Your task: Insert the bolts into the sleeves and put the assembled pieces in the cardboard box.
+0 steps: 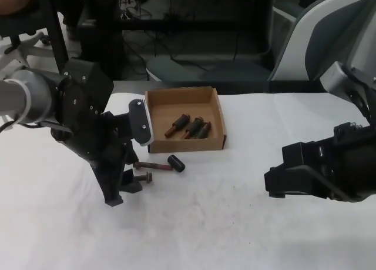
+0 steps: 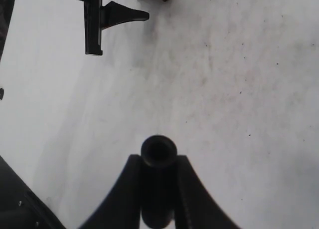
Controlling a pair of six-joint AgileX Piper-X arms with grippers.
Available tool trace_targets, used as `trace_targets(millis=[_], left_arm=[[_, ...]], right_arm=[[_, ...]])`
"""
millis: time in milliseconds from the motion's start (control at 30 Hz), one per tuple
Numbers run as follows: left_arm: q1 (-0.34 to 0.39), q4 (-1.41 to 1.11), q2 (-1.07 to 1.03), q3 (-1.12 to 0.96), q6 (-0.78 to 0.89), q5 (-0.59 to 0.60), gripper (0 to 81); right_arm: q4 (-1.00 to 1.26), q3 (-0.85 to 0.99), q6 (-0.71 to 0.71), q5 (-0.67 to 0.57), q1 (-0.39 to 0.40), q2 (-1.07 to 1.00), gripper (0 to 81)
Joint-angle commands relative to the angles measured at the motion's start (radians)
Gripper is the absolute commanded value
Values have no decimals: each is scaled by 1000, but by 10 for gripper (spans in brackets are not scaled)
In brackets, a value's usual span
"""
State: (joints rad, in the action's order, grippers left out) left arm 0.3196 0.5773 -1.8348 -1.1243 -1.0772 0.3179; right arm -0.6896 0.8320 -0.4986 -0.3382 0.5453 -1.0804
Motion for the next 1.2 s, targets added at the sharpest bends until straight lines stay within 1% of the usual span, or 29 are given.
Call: trace_targets(millis=[0, 267, 800, 833, 967, 1000, 1067, 1167], left_arm=[[5, -4, 2, -10, -11, 23, 557], [5, 12, -4, -10, -11, 23, 557], [22, -33, -98, -26, 12, 19, 557], [22, -33, -98, -26, 14, 19, 545], [22, -33, -98, -26, -7, -30, 396], [22, -33, -98, -26, -15, -40, 375], [22, -33, -98, -26, -27, -41, 349], [22, -18, -98, -26, -27, -41, 347]], right_arm=[[28, 3, 12, -6, -5, 11, 4], [30, 3, 12, -6, -5, 11, 4], [30, 3, 12, -6, -5, 11, 4], [30, 3, 12, -6, -5, 11, 4], [30, 3, 12, -6, -5, 11, 4], [30, 3, 12, -6, -5, 11, 4], [30, 3, 12, -6, -5, 11, 4], [30, 3, 10, -6, -5, 11, 4]])
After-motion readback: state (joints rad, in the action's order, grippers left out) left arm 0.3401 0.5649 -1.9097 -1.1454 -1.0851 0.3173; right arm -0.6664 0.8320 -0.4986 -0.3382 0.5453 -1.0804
